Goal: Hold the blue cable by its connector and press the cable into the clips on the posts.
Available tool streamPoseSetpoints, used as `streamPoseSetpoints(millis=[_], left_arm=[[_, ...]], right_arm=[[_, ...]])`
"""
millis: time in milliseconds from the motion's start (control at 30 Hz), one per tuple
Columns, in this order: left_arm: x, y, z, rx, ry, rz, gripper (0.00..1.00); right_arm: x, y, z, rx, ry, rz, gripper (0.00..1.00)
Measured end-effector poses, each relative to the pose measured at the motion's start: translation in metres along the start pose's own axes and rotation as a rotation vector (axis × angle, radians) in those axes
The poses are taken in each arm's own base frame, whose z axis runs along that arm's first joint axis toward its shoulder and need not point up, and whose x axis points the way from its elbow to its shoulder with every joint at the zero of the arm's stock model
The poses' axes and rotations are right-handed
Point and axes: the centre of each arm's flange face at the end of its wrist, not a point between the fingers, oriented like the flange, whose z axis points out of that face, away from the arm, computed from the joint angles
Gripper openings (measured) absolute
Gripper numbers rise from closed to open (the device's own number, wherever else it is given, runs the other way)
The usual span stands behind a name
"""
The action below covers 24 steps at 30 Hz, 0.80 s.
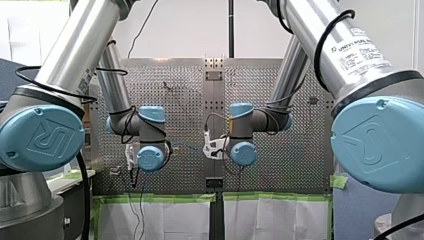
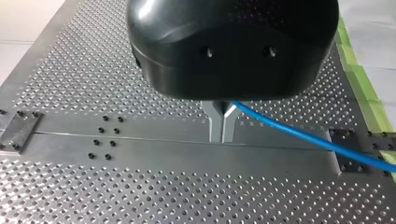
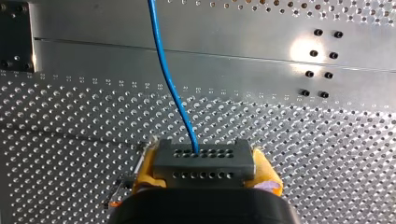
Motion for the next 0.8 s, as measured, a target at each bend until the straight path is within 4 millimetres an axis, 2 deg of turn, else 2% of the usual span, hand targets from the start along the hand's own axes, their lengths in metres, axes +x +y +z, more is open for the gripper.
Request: streamPoseSetpoints(millis=[233, 433, 800], left_arm=[[0.015, 0.008, -0.003, -0.053, 0.028, 0.063, 0.00], [0.018, 0.014, -0.004, -0.109, 0.032, 0.076, 0.00], [0.018, 0.015, -0.004, -0.124, 0.032, 0.077, 0.00]], right_arm=[[-0.013, -0.020, -0.002, 0.003, -0.043, 0.030, 0.00], [-0.035, -0.039, -0.019, 0.003, -0.119, 0.052, 0.00], [-0.045, -0.035, -0.034, -0.069, -0.206, 0.033, 0.00]])
